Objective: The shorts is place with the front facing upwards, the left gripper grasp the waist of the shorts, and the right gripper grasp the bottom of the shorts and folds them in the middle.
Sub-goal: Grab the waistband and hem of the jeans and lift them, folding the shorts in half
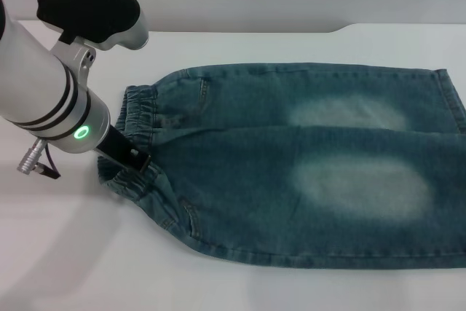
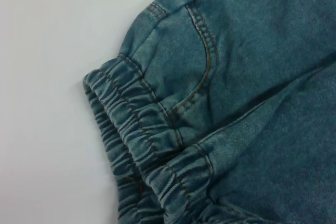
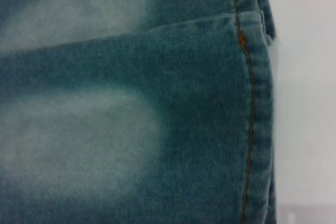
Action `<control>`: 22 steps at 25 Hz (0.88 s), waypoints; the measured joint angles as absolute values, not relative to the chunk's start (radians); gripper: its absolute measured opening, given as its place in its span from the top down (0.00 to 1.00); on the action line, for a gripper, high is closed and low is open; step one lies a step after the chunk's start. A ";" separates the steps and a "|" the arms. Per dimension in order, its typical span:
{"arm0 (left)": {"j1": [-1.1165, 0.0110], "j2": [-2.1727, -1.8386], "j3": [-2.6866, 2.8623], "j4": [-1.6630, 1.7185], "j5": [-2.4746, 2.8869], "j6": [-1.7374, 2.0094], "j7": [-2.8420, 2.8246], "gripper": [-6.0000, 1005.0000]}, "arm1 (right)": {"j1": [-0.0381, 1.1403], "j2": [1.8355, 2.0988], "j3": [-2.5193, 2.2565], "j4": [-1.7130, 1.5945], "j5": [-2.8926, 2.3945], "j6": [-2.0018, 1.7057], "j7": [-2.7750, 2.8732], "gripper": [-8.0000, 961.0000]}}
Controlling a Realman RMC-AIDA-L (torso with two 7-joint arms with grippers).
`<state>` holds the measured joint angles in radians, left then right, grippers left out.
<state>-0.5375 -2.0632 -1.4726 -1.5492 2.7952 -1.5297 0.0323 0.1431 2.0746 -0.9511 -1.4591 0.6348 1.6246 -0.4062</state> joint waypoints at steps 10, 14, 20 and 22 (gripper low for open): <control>-0.536 -2.063 -1.473 -1.546 2.793 -1.527 0.041 0.96 | 0.147 2.074 -0.951 -1.458 0.642 1.632 -0.439 0.56; -0.537 -2.063 -1.473 -1.540 2.792 -1.523 0.042 0.96 | 0.146 2.074 -0.950 -1.456 0.649 1.634 -0.450 0.74; -0.538 -2.064 -1.473 -1.532 2.790 -1.520 0.043 0.96 | 0.145 2.074 -0.948 -1.452 0.674 1.639 -0.455 0.95; -0.535 -2.065 -1.467 -1.527 2.787 -1.519 0.043 0.96 | 0.156 2.073 -0.941 -1.443 0.682 1.644 -0.453 0.99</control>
